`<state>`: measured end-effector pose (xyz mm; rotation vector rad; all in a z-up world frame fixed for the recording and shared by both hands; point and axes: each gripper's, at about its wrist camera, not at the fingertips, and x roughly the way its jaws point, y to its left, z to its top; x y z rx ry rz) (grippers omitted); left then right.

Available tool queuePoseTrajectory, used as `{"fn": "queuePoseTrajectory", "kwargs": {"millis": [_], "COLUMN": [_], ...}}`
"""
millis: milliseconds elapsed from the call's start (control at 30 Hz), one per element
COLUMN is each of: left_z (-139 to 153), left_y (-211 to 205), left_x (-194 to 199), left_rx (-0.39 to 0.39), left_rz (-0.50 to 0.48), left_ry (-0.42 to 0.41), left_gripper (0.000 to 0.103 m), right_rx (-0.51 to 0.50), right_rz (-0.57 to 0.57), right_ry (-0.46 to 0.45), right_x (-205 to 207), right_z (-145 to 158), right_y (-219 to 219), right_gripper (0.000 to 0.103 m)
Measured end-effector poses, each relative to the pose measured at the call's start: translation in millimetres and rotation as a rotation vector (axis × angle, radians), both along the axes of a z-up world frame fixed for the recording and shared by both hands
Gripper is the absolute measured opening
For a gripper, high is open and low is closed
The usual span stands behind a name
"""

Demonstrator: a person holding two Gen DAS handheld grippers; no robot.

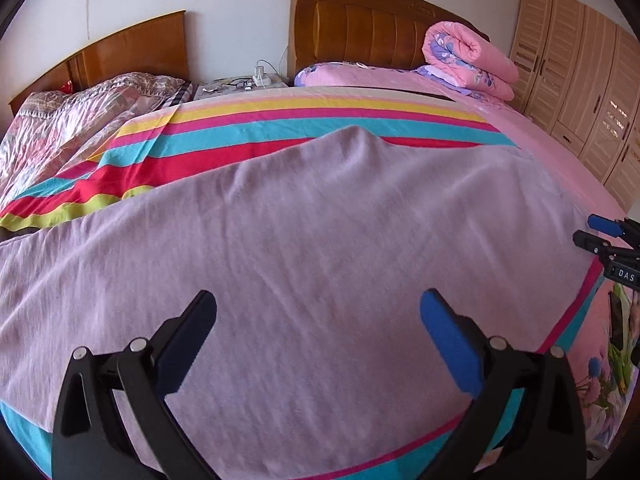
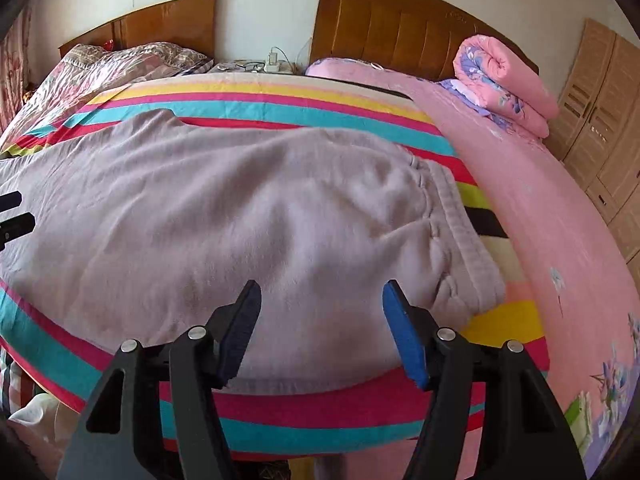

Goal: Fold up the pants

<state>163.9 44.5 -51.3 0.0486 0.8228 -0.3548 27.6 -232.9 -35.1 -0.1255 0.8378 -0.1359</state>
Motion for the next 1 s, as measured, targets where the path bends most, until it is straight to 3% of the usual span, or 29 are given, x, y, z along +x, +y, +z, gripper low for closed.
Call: {"fn": "queuePoseTrajectory", "kwargs": {"millis": [133,300,367,467,533,633,667,733,767,833,933,1000], "left_z": [5.3,-3.3,-23.4,-25.1,-15.3,10.9,13.5,4.9,-6.9,-20.9,-0.7,19.1], "left_y": [84.2,166.1,190.8,197.5,198.4,209.1,212.0,220.6,229.0,244.6,248.5,259.1], "left_x": [34.4,74.2,97.7,116.5,122.2,113.0,110.7,116.2,124.4,128.1,106.3,80.2], "left_rx": [-0.051,-0.056,-0.002,0.066,0.112,0.052,0.067,0.140,0.162,0.109,0.032,-0.075], "left_rz": [0.204,0.347,0.376,0.329,0.374,0.379,0.386,0.420,0.441,0.433,0.415,0.445], "left_ry": [0.061,0.115,0.197,0.188,0.173,0.100,0.080,0.071,0.105,0.114,0.038,-0.020], "left_gripper": [0.101,0.100,0.100,0.101,0.101,0.101,0.102,0.102,0.102,0.102,0.102,0.102], "right_rx": [0.055,0.043,0.052,0.027,0.065,0.071,0.062,0.061,0.059,0.065,0.097,0.116], "right_rz": [0.240,0.466,0.514,0.505,0.487,0.457,0.461,0.484,0.493,0.487,0.475,0.471], "right_ry": [-0.066,-0.019,0.034,0.129,0.133,0.154,0.150,0.148,0.156,0.149,0.165,0.166], "right_x": [32.2,84.6,99.9,111.1,111.3,111.1,110.7,110.6,112.0,115.8,119.7,120.1], "right_z": [27.4,10.8,-4.1,-32.5,-36.5,-33.3,-32.0,-30.6,-33.4,-39.1,-40.0,-41.3], "right_y": [64.1,158.1,183.2,199.1,191.6,184.2,185.1,190.1,193.5,196.8,191.0,188.2], "right_gripper": [0.066,0.068,0.069,0.069,0.073,0.073,0.073,0.075,0.075,0.082,0.084,0.085]}}
